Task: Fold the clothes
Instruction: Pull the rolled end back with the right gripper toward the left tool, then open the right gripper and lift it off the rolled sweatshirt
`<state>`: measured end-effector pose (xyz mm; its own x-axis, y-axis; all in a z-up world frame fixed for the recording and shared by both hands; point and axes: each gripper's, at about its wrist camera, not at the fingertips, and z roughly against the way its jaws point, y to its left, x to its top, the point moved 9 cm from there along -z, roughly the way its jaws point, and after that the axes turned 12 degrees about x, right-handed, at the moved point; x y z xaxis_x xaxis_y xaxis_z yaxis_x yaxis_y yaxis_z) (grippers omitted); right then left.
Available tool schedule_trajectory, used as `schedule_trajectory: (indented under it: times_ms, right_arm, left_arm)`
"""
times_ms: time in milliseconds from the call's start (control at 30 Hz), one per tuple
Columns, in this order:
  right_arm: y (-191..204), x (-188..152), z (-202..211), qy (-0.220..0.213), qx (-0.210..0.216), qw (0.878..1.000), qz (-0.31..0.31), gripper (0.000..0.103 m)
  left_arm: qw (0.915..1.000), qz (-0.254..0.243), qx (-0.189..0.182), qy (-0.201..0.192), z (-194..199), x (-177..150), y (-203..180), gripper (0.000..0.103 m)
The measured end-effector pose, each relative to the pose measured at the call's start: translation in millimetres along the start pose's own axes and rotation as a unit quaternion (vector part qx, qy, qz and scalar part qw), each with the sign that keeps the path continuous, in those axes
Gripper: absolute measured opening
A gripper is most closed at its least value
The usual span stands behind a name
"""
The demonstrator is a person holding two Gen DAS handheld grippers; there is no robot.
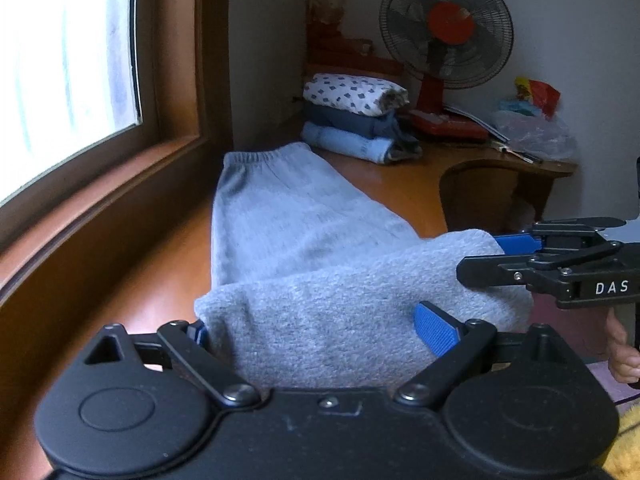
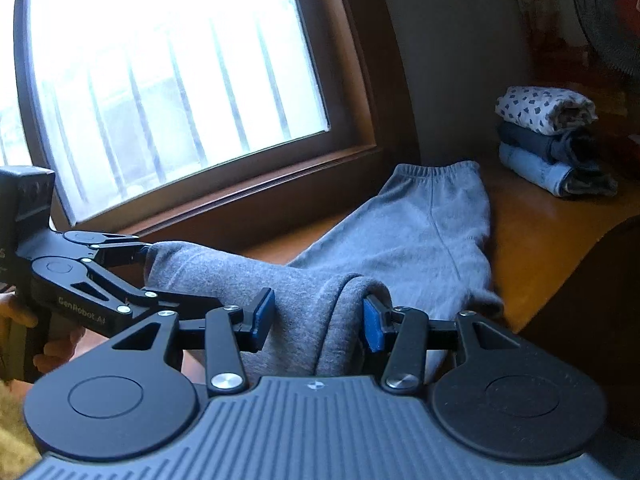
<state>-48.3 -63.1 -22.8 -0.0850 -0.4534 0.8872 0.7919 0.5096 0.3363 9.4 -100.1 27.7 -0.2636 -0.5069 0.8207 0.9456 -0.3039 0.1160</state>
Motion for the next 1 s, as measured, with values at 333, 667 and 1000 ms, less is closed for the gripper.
schedule_trajectory:
  times_ms: [333,667,1000]
  right_arm:
    - [-52,17,-31,0.0,0.001,0.999,-0.047,0.05]
    - [-94,6,-71,0.041,-0.052,0.997,-0.035,0.062]
    - [-118,1,-85,0.035,-0.038,0.997,-0.059,0.078]
  left_arm:
    - [0.9996,-0.009,0.013,0.021,-60,26,2,0.097]
    - [0.9975,-0.001,0.026,0.066,-130,16,11,0.103]
    - [0.9939,0.048,0.043,0.089,-145,19,17,0.103]
